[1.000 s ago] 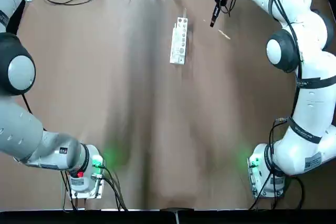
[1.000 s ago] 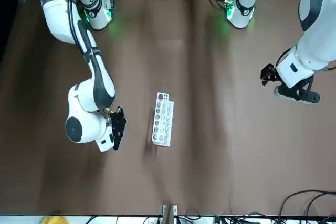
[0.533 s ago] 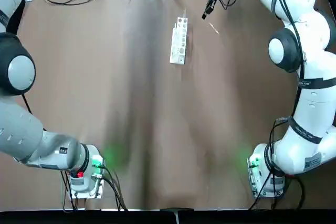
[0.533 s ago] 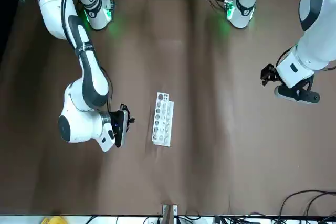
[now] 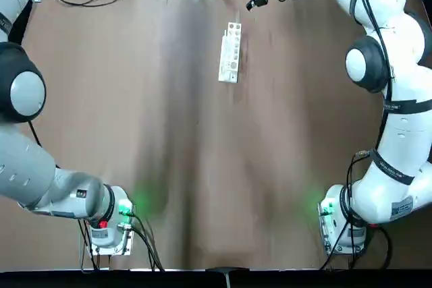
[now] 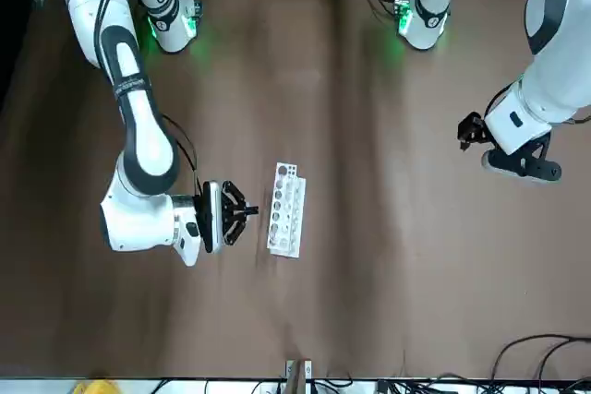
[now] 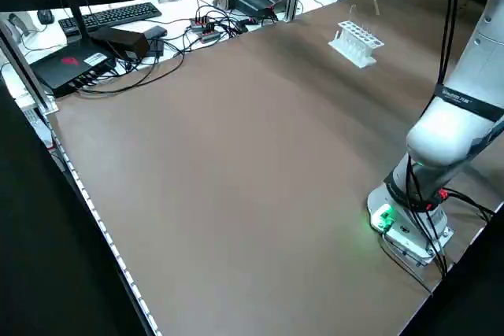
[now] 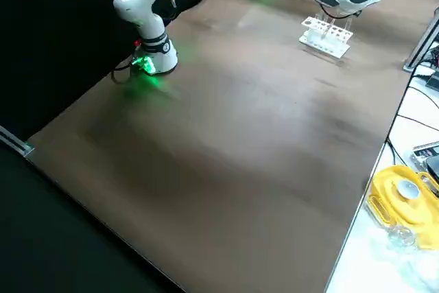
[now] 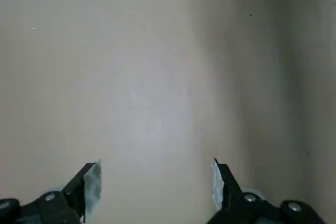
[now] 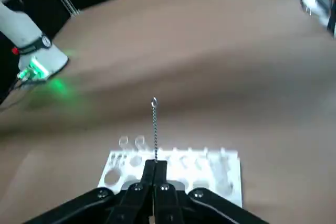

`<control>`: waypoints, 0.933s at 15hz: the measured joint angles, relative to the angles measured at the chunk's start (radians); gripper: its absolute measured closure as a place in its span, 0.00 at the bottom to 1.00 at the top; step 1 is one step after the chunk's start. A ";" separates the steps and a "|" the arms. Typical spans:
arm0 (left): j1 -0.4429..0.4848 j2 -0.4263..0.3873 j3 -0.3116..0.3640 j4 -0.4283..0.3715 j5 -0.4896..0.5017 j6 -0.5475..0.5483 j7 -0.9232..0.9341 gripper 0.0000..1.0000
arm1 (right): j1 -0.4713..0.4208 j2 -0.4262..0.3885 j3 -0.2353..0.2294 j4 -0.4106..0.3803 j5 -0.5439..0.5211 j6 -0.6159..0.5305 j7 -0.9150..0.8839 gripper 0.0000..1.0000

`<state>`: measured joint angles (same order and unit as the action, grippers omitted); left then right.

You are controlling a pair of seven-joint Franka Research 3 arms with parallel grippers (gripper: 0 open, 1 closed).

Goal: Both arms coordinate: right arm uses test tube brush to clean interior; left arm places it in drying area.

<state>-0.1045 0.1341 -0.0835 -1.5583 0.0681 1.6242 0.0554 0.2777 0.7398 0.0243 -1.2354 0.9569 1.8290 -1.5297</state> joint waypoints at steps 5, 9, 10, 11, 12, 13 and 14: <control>0.000 0.000 0.000 0.000 0.000 0.000 0.000 0.01 | -0.022 0.002 0.003 0.000 0.201 -0.002 -0.105 0.98; 0.000 0.000 0.000 0.000 0.000 0.000 0.000 0.01 | -0.044 0.002 0.021 0.000 0.259 -0.015 -0.149 0.98; 0.000 0.000 0.000 0.000 0.000 0.000 0.000 0.01 | -0.048 0.003 0.034 0.000 0.273 -0.015 -0.151 0.98; 0.000 0.000 0.000 0.000 0.000 0.000 0.000 0.01 | -0.051 0.003 0.043 0.000 0.297 -0.015 -0.151 0.98; -0.001 0.000 0.000 0.000 0.000 0.000 0.000 0.01 | -0.054 0.003 0.050 0.000 0.315 -0.015 -0.151 0.98; -0.001 0.000 0.000 -0.001 0.000 0.000 0.000 0.01 | -0.056 0.005 0.055 0.000 0.323 -0.017 -0.151 0.98; -0.001 0.001 0.000 -0.001 0.000 0.000 0.000 0.01 | -0.059 0.006 0.061 0.000 0.328 -0.022 -0.154 0.98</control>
<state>-0.1053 0.1348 -0.0837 -1.5591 0.0681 1.6238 0.0552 0.2187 0.7460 0.0854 -1.2356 1.2850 1.8067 -1.6836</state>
